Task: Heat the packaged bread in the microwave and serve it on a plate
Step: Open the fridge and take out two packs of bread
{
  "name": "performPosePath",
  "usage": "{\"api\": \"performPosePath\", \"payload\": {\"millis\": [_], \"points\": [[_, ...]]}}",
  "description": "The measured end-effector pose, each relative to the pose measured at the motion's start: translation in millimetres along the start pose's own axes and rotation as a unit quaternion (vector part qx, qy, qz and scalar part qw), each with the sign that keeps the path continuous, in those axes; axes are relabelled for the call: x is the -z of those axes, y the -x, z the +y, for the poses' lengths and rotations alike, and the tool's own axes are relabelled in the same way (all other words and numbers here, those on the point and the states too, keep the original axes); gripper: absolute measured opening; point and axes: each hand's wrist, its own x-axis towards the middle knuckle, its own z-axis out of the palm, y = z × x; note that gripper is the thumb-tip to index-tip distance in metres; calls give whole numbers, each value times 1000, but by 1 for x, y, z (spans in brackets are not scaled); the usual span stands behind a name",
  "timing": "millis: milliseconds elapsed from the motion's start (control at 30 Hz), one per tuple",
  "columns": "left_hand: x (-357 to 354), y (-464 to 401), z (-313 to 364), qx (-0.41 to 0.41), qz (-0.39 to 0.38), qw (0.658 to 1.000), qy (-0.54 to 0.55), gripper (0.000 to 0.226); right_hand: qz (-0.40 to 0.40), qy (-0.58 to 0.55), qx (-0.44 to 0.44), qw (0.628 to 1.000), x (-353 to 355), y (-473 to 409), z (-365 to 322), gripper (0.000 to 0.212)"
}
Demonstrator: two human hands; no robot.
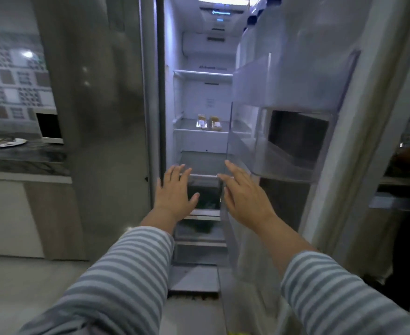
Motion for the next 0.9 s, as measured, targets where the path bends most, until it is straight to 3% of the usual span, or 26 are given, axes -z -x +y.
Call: {"api": "performPosePath", "payload": {"millis": [200, 433, 667, 900], "points": [[8, -52, -75, -38, -73, 992, 91, 50, -74, -67, -132, 986, -56, -73, -26, 40], [-16, -125, -128, -22, -164, 967, 196, 40, -159, -163, -275, 934, -125, -130, -10, 37], [-69, -203, -135, -15, -226, 943, 244, 36, -203, -154, -307, 917, -177, -178, 47, 30], [-130, -318, -113, -23, -208, 936, 282, 38, -184, -124, -306, 926, -221, -247, 143, 35]]}}
